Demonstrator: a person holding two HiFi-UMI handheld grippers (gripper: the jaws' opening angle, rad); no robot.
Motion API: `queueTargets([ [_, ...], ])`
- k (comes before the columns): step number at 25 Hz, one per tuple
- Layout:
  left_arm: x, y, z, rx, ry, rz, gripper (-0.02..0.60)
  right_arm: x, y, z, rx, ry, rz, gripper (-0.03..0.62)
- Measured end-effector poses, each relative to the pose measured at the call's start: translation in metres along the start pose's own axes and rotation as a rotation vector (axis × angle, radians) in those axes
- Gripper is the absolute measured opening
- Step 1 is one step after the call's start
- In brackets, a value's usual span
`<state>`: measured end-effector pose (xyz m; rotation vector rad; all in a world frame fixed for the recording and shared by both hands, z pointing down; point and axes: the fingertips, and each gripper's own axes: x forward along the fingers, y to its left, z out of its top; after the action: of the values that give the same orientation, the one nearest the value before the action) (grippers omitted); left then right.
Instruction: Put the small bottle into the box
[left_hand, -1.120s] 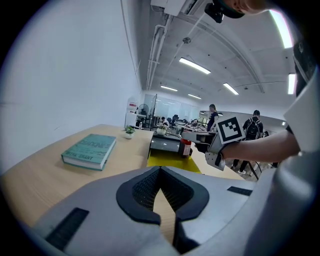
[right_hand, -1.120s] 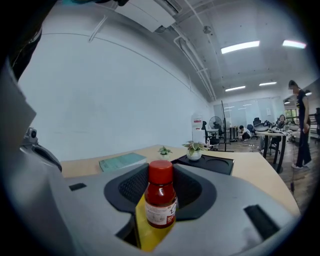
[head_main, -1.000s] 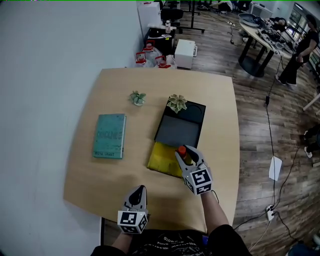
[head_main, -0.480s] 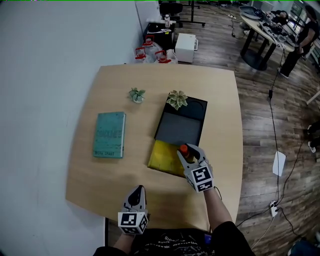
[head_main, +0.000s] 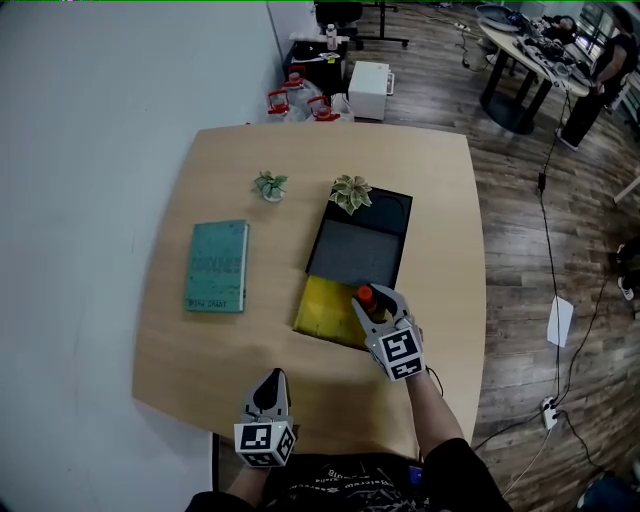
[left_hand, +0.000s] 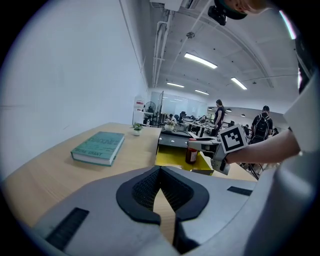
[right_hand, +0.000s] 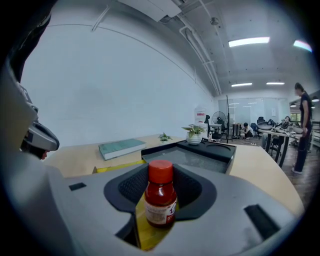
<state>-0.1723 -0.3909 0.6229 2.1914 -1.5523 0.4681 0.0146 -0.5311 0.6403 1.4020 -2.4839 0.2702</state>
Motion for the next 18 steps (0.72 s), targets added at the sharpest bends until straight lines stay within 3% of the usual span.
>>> queueTargets([
  [16, 0.007, -0.014, -0.011, 0.006, 0.021, -0.031, 0.003, -0.013, 0.003, -0.010, 0.031, 0.027, -0.002, 0.190],
  [18, 0.006, -0.021, -0.008, -0.002, 0.015, -0.042, 0.003, -0.016, 0.005, -0.005, 0.037, 0.028, 0.008, 0.251],
])
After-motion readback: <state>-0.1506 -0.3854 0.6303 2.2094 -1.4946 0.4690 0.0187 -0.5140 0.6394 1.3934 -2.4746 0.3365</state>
